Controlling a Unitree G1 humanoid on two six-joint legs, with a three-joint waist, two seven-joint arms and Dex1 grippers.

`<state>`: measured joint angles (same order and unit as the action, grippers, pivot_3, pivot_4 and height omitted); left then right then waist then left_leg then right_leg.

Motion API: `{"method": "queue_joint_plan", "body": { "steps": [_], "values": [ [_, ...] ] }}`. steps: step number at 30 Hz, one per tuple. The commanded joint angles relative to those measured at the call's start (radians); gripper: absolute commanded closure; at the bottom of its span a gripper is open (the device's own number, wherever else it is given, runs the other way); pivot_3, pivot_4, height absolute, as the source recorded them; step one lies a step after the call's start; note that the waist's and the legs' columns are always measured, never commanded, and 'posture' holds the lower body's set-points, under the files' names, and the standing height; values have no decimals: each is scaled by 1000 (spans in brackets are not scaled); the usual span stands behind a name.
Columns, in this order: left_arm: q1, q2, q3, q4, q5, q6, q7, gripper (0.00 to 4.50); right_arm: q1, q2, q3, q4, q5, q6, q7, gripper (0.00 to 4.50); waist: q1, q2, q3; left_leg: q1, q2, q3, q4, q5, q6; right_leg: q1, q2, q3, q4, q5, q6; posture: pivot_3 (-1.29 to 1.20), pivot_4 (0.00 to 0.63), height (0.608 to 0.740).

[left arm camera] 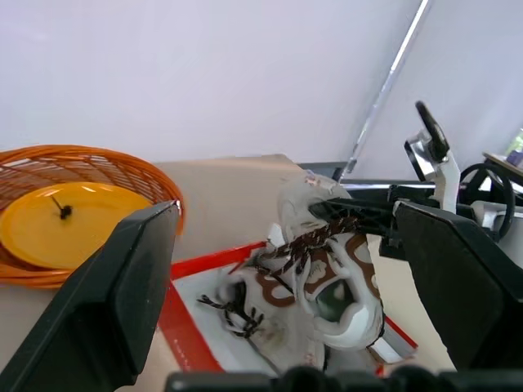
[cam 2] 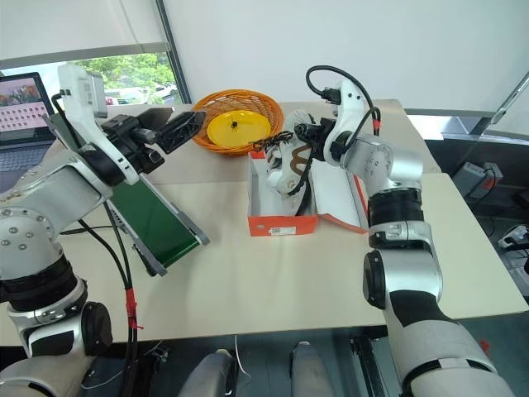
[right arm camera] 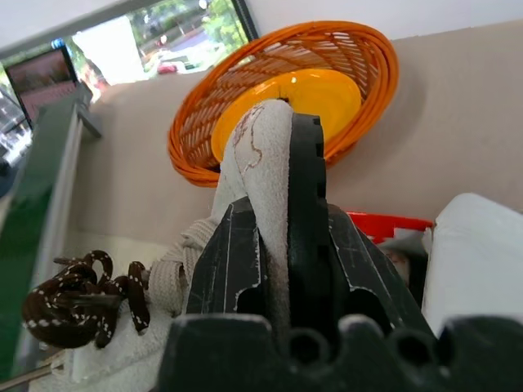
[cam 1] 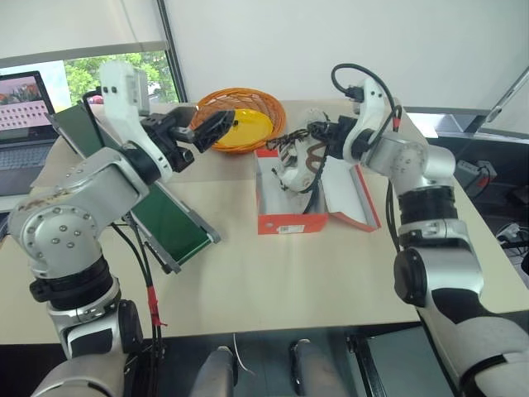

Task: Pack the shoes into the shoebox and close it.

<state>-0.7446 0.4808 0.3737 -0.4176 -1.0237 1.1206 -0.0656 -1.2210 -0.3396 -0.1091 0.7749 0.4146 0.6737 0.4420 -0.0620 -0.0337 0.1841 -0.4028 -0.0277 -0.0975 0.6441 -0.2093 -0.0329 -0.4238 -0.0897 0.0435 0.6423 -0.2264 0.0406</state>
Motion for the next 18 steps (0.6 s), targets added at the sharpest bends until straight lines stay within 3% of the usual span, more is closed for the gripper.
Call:
{"method": "queue_joint_plan", "body": {
  "steps": [1, 10, 18],
  "values": [
    [12, 0, -6, -56, -12, -27, 22, 0, -78, 18, 10, 151, -63, -143, 63, 4147, -1, 0, 0, 0, 0, 0, 0, 0, 0, 0, 0, 0, 1, 0, 0, 0, 150, 740],
    [31, -25, -29, -124, -26, -26, 111, 0, -89, 91, 74, 404, -218, -348, 186, 4147, -5, 0, 0, -1, 0, 0, 0, 0, 0, -1, 0, 0, 4, 0, 0, 0, 150, 740],
    [71, 5, -46, -195, -56, -8, 174, 0, -62, 139, 72, 492, -291, -432, 170, 4147, -8, 0, 0, 0, 0, -1, 0, 0, -1, -1, 0, 0, 5, 0, 0, 0, 150, 740]
  ]
}}
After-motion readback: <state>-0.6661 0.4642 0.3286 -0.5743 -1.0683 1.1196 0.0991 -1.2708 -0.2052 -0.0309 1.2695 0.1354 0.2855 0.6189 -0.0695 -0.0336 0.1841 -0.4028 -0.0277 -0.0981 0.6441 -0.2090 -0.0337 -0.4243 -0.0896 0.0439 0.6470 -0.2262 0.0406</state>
